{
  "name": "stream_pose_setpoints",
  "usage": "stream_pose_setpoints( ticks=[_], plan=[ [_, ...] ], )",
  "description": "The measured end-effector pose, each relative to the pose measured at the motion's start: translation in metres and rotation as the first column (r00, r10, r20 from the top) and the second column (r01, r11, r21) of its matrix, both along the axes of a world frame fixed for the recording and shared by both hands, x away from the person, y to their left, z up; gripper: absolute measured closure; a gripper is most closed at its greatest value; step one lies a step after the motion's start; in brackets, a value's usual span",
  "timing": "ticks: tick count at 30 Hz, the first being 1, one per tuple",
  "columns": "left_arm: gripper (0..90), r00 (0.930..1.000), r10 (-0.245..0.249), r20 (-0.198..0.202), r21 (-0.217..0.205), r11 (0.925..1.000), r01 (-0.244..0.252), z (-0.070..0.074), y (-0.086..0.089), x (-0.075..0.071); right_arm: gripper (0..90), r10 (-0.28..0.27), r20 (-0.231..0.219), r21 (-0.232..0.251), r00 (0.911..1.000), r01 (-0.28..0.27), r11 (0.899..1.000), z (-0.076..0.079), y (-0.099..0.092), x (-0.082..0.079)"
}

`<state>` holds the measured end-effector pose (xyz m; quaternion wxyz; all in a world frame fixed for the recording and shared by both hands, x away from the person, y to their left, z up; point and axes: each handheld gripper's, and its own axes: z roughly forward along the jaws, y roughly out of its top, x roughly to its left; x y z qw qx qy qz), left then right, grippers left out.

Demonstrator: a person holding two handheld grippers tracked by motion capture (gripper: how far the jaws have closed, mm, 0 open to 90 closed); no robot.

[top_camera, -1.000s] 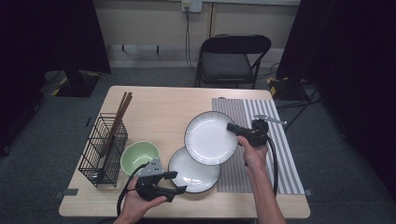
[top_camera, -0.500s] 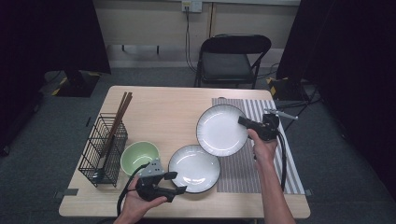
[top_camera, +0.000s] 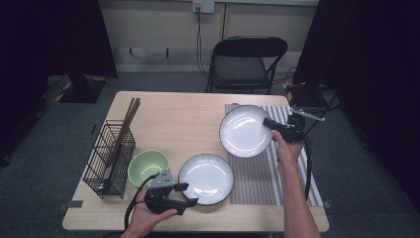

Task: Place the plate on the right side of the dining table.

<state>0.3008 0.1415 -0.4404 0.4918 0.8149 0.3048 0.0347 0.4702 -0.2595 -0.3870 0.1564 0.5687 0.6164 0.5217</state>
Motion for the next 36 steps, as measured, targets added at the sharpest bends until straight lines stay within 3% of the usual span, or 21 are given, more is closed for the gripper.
stream_pose_setpoints(
  ticks=[9,14,24,36],
  plan=[
    [35.6,1.0000,0.004,0.002,0.011,0.9999,-0.004,-0.001,0.001,0.000,83.6,-0.042,-0.014,-0.005,0.9990,0.042,0.999,-0.012,-0.016,0.008],
    [35.4,1.0000,-0.004,-0.006,0.015,0.9999,0.004,-0.004,-0.001,0.000,83.6,-0.071,-0.052,-0.028,0.9961,0.070,0.997,-0.026,-0.027,0.012],
    [36.3,0.9999,-0.006,-0.013,0.018,0.9998,0.006,-0.005,-0.002,0.001,83.6,-0.142,-0.104,-0.049,0.9844,0.137,0.989,-0.046,-0.048,0.010],
    [37.5,0.9996,-0.014,-0.025,0.010,0.9999,0.014,-0.006,-0.001,0.003,83.6,-0.143,-0.138,-0.067,0.9801,0.135,0.989,-0.058,-0.054,0.009]
  ],
)
